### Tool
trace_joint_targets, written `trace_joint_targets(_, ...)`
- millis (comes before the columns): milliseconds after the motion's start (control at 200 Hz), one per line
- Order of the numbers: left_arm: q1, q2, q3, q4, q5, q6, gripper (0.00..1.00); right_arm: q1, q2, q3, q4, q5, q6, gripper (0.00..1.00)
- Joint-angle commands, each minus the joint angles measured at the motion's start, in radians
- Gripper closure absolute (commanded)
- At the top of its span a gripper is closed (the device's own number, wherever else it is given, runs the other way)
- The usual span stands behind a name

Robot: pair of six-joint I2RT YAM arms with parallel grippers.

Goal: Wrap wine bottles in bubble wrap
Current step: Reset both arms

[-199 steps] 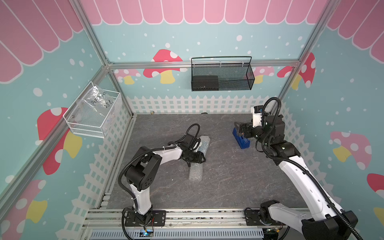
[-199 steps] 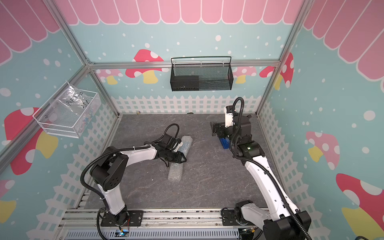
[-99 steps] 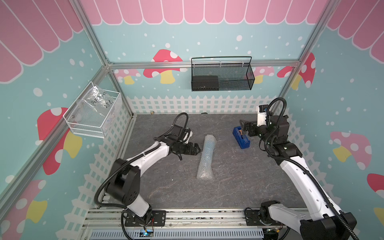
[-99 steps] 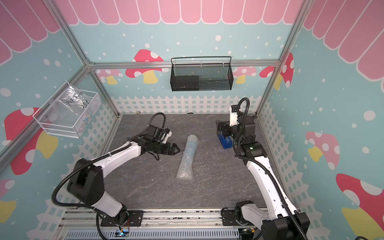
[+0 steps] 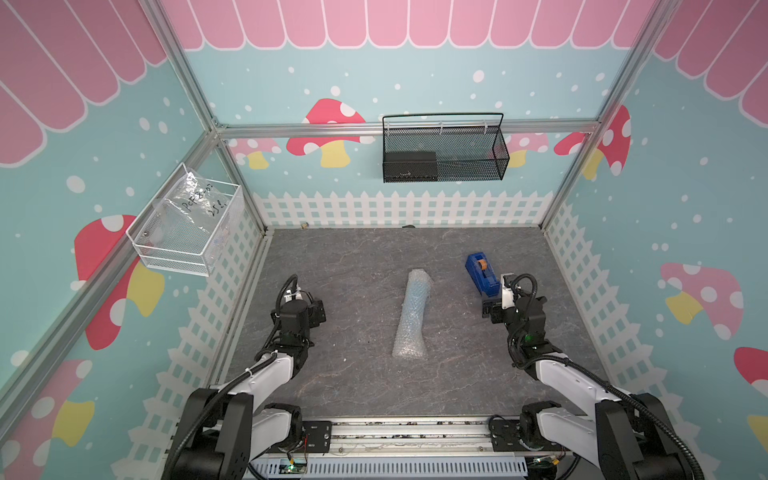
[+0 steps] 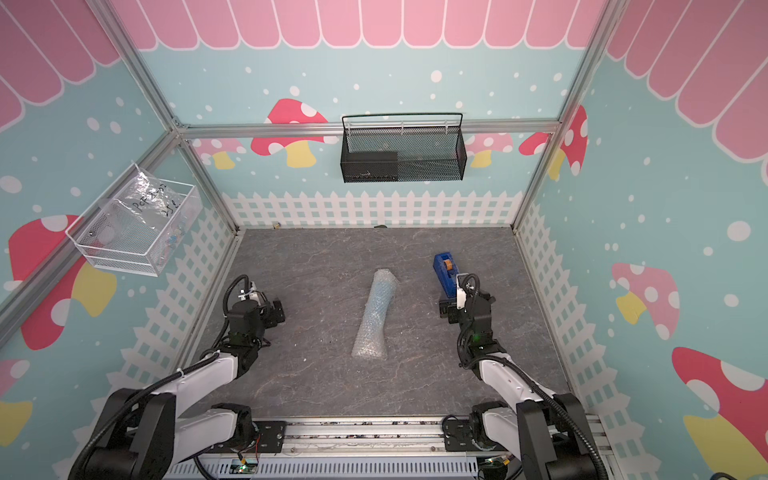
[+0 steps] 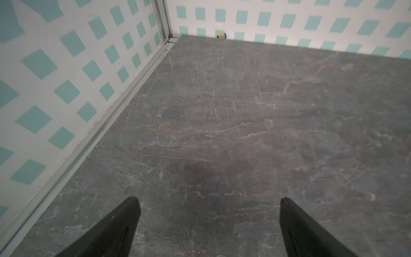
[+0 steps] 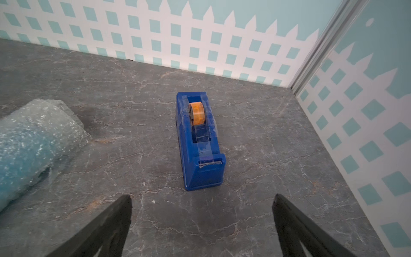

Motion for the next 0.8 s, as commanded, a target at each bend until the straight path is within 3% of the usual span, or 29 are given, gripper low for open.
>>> trace_joint_targets(0,0.023,0.085,0.05,0.315,0.072,0.062,0.0,-0.005,0.035,-0.102,0.347,0.061,-0.064,0.0)
trace_joint_targets(65,0.062,0.227,0.065,0.406,0.116,0.026,0.0,-0.011,0.082,-0.159,0.479,0.075,-0.032,0.0)
trace_joint_targets(95,0.065,0.32,0.058,0.558,0.123,0.046,0.0,-0.014,0.117,-0.185,0.573,0.089,-0.014,0.0)
trace_joint_targets(120,0.063,0.312,0.067,0.521,0.121,0.047,0.0,-0.014,0.129,-0.19,0.611,0.096,-0.02,0.0)
trace_joint_targets(155,0.07,0.243,0.087,0.339,0.149,0.024,0.0,-0.022,0.135,-0.157,0.546,0.074,-0.012,0.0)
trace_joint_targets(205,0.07,0.317,0.041,0.566,0.173,0.059,0.0,-0.043,0.176,-0.095,0.462,0.041,0.003,0.0)
trace_joint_targets(260,0.07,0.253,0.091,0.362,0.182,0.042,0.0,-0.061,0.222,-0.024,0.364,0.025,0.017,0.01)
trace_joint_targets(310,0.057,0.307,0.076,0.483,0.165,0.068,0.0,-0.092,0.271,0.031,0.318,-0.029,0.028,0.0)
trace_joint_targets(355,0.057,0.262,0.1,0.355,0.173,0.058,0.0,-0.118,0.293,0.075,0.248,-0.08,0.038,0.0)
trace_joint_targets(410,0.054,0.302,0.074,0.479,0.162,0.071,0.0,-0.138,0.297,0.077,0.254,-0.111,0.049,0.0)
trace_joint_targets(455,0.052,0.267,0.096,0.375,0.164,0.062,0.0,-0.143,0.277,0.053,0.275,-0.111,0.052,0.0)
trace_joint_targets(515,0.045,0.297,0.071,0.475,0.148,0.074,0.0,-0.144,0.237,-0.006,0.349,-0.119,0.028,0.0)
trace_joint_targets(560,0.023,0.272,0.076,0.425,0.114,0.078,0.0,-0.143,0.184,-0.076,0.437,-0.117,-0.049,0.01)
trace_joint_targets(615,0.019,0.291,0.064,0.476,0.102,0.089,0.0,-0.144,0.174,-0.169,0.638,-0.034,-0.075,0.0)
trace_joint_targets(656,0.01,0.287,0.059,0.486,0.079,0.09,0.0,-0.165,0.228,-0.189,0.706,0.004,-0.01,0.0)
trace_joint_targets(746,-0.003,0.296,0.047,0.52,0.049,0.101,0.0,-0.187,0.467,-0.205,1.018,-0.132,-0.047,0.0)
trace_joint_targets(761,-0.005,0.296,0.045,0.526,0.046,0.102,0.0,-0.183,0.46,-0.202,1.0,-0.138,-0.053,0.0)
trace_joint_targets(796,-0.011,0.284,0.044,0.509,0.035,0.096,0.0,-0.182,0.363,-0.113,0.714,-0.125,-0.04,0.01)
